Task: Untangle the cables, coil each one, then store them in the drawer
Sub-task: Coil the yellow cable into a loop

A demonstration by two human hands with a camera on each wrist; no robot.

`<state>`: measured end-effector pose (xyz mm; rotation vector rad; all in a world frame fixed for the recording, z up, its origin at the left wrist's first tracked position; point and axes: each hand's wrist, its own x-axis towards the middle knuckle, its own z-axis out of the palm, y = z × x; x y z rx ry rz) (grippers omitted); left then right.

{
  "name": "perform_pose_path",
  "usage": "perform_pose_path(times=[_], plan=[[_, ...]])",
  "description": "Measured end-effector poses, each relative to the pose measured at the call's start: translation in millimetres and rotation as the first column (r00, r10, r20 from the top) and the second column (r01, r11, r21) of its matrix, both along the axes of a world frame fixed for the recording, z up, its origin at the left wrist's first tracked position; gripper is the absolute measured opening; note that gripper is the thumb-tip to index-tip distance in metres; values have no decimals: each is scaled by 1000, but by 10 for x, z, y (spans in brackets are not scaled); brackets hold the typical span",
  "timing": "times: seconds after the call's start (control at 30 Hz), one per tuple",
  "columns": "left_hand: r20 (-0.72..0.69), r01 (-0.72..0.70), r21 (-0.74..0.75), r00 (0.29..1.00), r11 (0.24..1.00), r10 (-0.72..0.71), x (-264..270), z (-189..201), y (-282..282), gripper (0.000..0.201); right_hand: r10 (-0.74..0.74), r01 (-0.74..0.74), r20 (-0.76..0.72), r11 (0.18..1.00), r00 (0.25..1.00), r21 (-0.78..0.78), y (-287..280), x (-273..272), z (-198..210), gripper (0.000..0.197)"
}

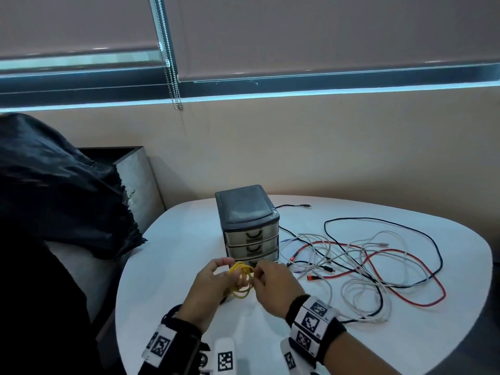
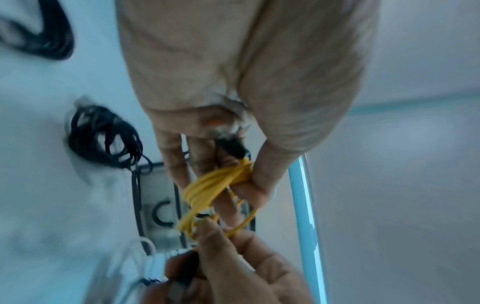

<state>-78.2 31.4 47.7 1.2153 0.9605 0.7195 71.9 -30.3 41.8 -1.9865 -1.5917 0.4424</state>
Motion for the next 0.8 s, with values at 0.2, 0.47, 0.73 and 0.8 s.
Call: perform_pose_path(times=[0.2, 0.47, 0.73, 0.8], plan=[[-103, 18, 388, 994, 922, 23, 46, 107, -90, 10, 139, -139, -54, 990, 989, -1, -130, 17, 346, 31], [-143, 63, 496, 990, 866, 10, -32, 177, -56, 5, 207, -212, 114, 977, 972, 35, -299, 215, 849, 20], [266, -111, 150, 962, 982, 68, -4, 357, -135, 25, 147, -189, 219, 965, 964, 182, -378, 123, 655, 21], [297, -138, 97, 949, 986, 104, -3, 315, -136, 27, 115, -110, -12, 970, 993, 216, -391, 24, 597, 14]])
